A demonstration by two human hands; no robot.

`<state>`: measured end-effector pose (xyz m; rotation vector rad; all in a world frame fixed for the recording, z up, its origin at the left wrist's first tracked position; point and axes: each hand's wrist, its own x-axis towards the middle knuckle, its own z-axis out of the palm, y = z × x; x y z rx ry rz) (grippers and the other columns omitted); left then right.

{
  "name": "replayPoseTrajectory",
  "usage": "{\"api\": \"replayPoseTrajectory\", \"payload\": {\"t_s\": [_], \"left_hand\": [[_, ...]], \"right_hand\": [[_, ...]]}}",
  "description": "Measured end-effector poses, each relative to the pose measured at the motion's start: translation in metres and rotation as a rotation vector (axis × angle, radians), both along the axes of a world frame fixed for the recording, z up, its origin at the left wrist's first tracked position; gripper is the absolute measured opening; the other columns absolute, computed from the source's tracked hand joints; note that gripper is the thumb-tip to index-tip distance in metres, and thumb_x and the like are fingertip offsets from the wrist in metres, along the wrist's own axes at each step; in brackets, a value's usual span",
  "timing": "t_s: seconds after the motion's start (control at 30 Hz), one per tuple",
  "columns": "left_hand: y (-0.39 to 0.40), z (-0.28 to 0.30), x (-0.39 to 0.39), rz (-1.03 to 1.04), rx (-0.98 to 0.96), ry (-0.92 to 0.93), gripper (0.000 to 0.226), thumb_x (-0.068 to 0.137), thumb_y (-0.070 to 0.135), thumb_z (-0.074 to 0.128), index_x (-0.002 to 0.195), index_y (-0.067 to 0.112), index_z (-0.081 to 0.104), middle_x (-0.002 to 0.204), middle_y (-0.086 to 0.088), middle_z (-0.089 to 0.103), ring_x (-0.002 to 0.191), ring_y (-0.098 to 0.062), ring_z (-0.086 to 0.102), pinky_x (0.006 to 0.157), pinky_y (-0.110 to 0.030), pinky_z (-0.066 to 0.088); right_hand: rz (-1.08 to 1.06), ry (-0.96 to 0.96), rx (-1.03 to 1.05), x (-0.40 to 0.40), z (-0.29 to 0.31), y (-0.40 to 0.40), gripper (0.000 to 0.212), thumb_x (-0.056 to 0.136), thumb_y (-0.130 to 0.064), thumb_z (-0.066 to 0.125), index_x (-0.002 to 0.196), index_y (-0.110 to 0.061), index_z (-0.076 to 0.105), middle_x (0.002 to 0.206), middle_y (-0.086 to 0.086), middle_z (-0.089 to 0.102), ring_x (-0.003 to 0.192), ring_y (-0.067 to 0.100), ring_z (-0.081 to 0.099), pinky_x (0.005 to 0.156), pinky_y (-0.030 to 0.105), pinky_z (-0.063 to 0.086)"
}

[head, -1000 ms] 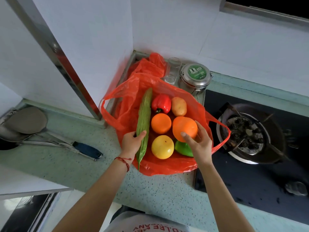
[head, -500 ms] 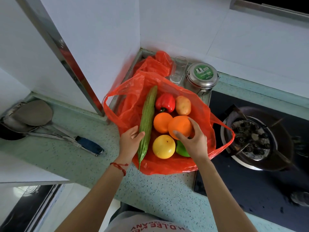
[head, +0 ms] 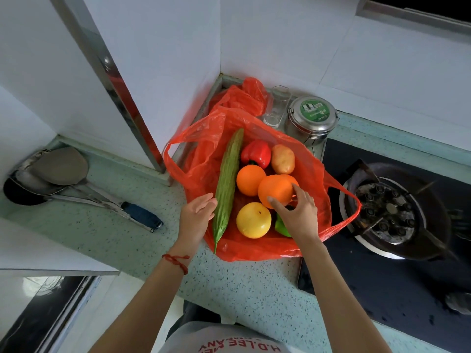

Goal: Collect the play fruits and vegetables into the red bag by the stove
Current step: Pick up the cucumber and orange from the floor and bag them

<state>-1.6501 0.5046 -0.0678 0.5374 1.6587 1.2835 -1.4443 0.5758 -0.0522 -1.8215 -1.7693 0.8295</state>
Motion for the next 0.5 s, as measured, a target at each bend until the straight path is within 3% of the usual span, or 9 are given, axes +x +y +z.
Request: {"api": "replayPoseTrajectory", "payload": {"t_s": [0.27,0.5], "left_hand": [[-0.007,0.006,0.002,0.002,0.013,0.0,0.028,0.086,0.013,0.058,0.114,0.01,0.061,0.115,-0.014,0.064,0.106,-0.021,0.061,0.084,-0.03,0.05],[-0.007,0.02,0.008,-0.043,0.06,0.09,0.029,0.086,0.019,0.059,0.114,0.012,0.061,0.11,-0.005,0.066,0.103,-0.013,0.061,0.085,-0.027,0.05]], "right_hand": [[0.016,0.0,0.005,0.001,0.005,-0.008,0.086,0.069,-0.058,0.067,0.137,-0.017,0.035,0.136,0.008,0.046,0.127,0.026,0.039,0.106,0.051,0.032],[0.052,0.088,0.022,0.012,0.015,-0.021,0.075,0.075,-0.053,0.064,0.137,-0.019,0.036,0.141,0.008,0.042,0.132,0.025,0.035,0.106,0.053,0.035]]}}
